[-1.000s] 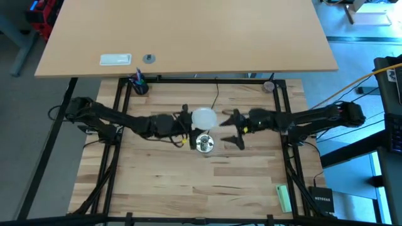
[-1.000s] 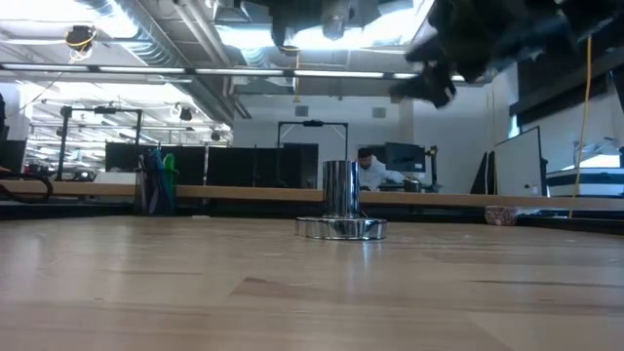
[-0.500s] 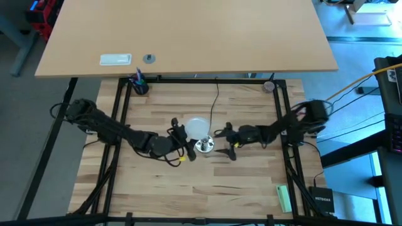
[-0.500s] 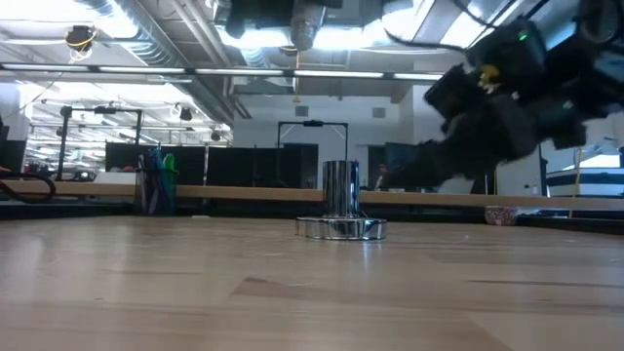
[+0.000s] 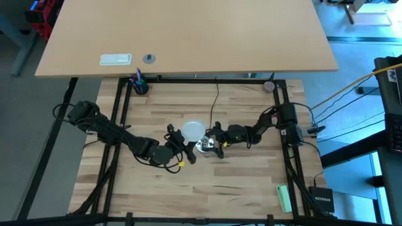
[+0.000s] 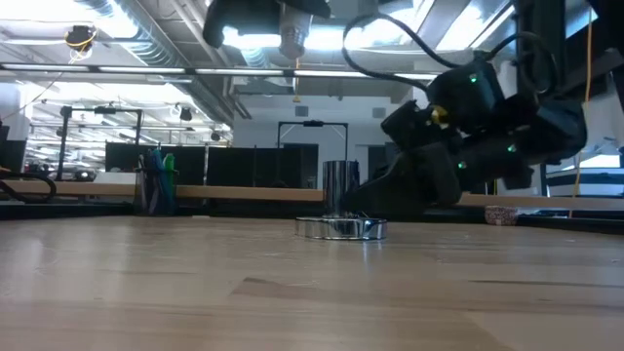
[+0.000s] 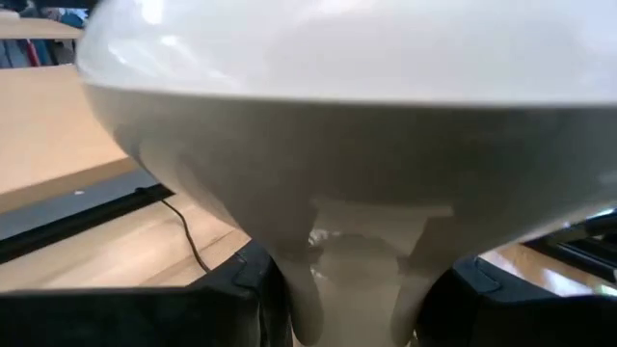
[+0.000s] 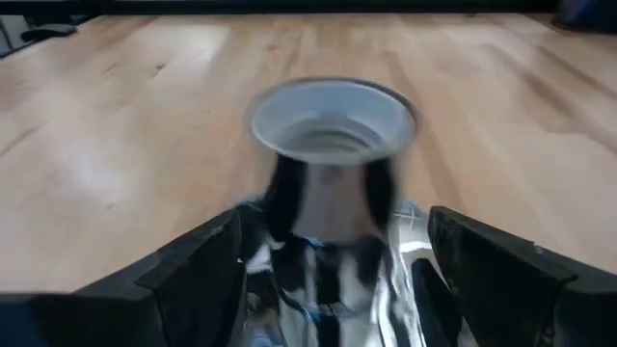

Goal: Screw lightbulb
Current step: Insert the lightbulb into the lamp

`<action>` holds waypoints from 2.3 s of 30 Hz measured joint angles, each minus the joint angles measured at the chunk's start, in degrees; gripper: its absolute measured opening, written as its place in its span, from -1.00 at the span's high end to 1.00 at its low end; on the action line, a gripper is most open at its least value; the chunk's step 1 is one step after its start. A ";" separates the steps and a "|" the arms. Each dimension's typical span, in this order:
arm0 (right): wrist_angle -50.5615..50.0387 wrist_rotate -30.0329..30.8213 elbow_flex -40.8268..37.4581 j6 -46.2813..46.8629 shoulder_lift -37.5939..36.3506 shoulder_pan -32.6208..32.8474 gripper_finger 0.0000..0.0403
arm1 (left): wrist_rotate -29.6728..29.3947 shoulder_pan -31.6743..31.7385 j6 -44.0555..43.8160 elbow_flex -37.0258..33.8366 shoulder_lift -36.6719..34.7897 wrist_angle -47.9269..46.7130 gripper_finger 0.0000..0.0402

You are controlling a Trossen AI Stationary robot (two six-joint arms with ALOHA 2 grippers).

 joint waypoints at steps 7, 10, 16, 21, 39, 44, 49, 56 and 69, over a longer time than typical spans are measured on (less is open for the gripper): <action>-0.26 2.03 2.32 -0.30 1.34 0.19 -0.33 | -1.57 0.92 0.47 0.00 0.00 -1.61 0.27; -0.59 3.47 2.32 -0.37 1.36 0.19 -0.02 | -1.58 1.50 0.13 -0.02 0.00 -2.80 0.27; -1.53 3.53 2.32 -0.72 0.73 0.18 0.12 | -2.17 1.57 -0.27 -0.02 0.00 -3.66 0.27; -6.12 3.52 2.24 0.56 -5.49 0.21 0.12 | -0.58 2.59 -0.77 -0.02 0.00 -3.53 0.27; -22.87 3.52 2.26 8.24 -25.10 0.22 0.12 | 20.25 12.24 9.98 -0.04 6.92 23.41 0.27; -23.03 2.46 2.26 8.57 -25.18 0.25 0.12 | 21.86 13.65 8.54 -0.04 8.01 23.31 0.27; -23.45 2.25 2.35 8.50 -25.19 0.25 0.12 | 23.74 14.03 7.13 -0.04 9.70 21.71 0.27; -24.58 1.94 2.35 8.36 -25.10 0.21 0.12 | 23.75 13.65 5.98 0.04 9.57 17.34 0.27; -26.35 1.93 2.19 4.94 -25.53 0.22 0.12 | 25.00 13.57 2.47 0.28 12.99 15.43 0.28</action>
